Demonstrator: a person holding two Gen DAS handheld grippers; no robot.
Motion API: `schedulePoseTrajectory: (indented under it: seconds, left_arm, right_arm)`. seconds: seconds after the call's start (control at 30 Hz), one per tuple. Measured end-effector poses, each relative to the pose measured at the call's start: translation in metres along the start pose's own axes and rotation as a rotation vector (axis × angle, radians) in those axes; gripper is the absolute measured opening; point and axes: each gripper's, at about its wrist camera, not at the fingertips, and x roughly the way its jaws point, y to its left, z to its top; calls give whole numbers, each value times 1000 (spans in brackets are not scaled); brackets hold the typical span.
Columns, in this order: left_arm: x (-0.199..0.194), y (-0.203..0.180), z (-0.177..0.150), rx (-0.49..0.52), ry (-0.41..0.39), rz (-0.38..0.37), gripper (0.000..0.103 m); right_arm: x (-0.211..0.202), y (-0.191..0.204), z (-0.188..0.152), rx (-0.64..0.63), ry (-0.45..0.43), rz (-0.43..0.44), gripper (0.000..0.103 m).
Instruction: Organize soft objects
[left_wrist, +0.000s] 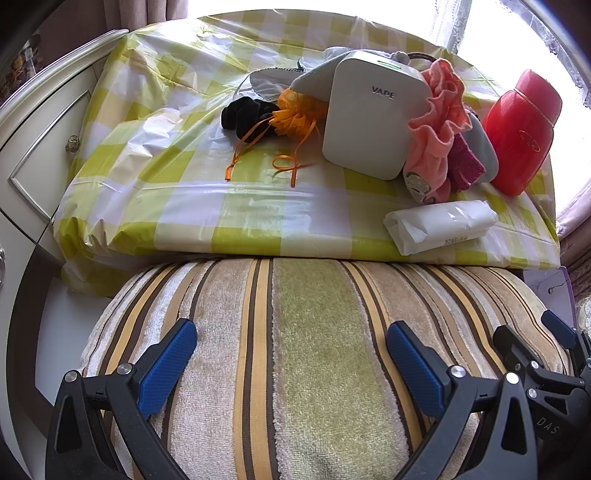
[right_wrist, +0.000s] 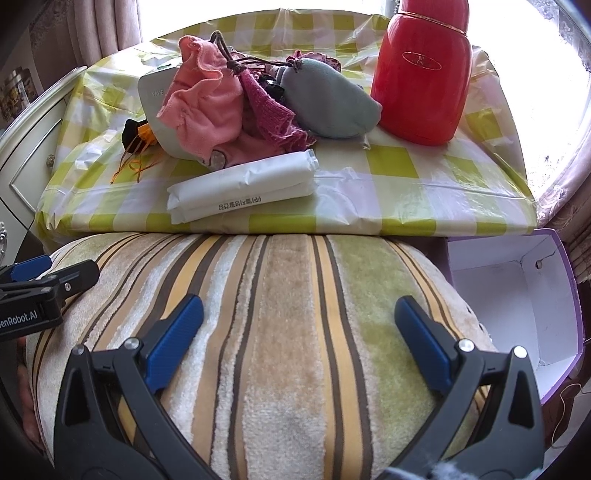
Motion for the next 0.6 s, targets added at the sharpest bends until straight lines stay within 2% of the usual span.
schedulePoseTrajectory:
  seconds: [0.13, 0.27, 0.6]
  left_arm:
    - [0, 0, 1, 3, 6, 11, 103]
    - [0, 0, 0, -15, -10, -27, 103]
    - [-1, 0, -1, -16, -25, -31, 103]
  right_arm:
    - [1, 2, 0, -9, 2, -11, 103]
    - [1, 5, 1, -24, 6, -34, 103]
    - [2, 7, 1, -25, 5, -40, 103]
